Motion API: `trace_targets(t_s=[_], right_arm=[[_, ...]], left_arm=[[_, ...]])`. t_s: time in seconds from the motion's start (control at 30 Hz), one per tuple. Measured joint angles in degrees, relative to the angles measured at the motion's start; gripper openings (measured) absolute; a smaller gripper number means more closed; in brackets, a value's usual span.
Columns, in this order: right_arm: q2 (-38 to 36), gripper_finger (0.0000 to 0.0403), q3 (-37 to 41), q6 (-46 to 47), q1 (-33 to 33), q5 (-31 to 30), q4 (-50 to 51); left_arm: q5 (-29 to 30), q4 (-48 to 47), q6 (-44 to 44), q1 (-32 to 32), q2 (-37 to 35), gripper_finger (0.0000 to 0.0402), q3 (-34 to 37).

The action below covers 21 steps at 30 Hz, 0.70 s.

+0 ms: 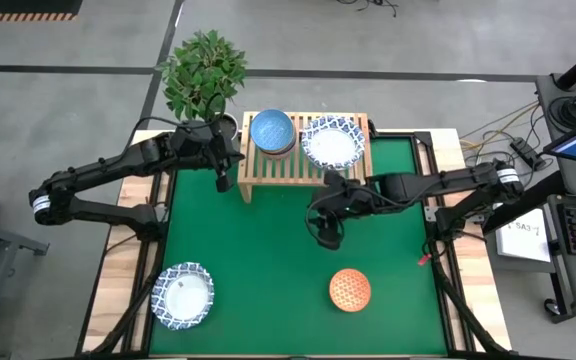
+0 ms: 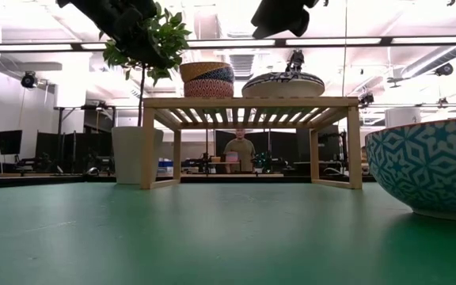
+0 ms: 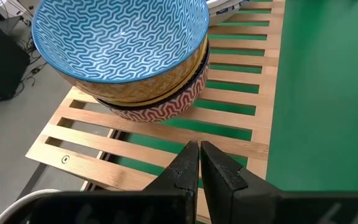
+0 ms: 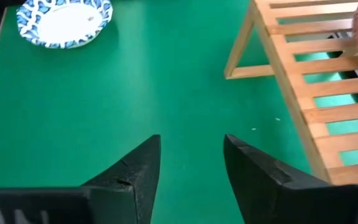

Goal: Place and stack bowls onto a shelf
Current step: Stack the orange bowl on top of the light blue bowl on the shelf

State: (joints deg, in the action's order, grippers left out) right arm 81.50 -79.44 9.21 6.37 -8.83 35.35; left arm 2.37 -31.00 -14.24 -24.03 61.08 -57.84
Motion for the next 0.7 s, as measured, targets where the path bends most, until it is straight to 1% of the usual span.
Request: trace_targets(t_s=[0.17, 0.3, 0.4, 0.5, 0.7], right_arm=[[0.0, 0.0172, 0.3, 2.29, 0.76, 0.05, 0.83], [0.01, 0.0172, 2.56, 4.94, 1.45, -0.12, 0.77], [-0.01, 0.0172, 5.75, 8.92, 2.49, 0.49, 0.86], [0.01, 0.0172, 9.01, 13.97, 3.62, 2.82, 0.87], [0.04, 0.0162, 15.67, 23.86, 6.93, 4.62, 0.91]], left_arm=[[0.0, 0.02, -0.02, 0.0, 0.0, 0.0, 0.03], [0.0, 0.13, -0.06, 0.0, 0.0, 0.0, 0.13], [0.0, 0.04, -0.24, 0.0, 0.0, 0.0, 0.26], [0.0, 0.14, -0.26, 0.0, 0.0, 0.0, 0.26], [0.0, 0.53, -0.28, 0.0, 0.0, 0.0, 0.26]])
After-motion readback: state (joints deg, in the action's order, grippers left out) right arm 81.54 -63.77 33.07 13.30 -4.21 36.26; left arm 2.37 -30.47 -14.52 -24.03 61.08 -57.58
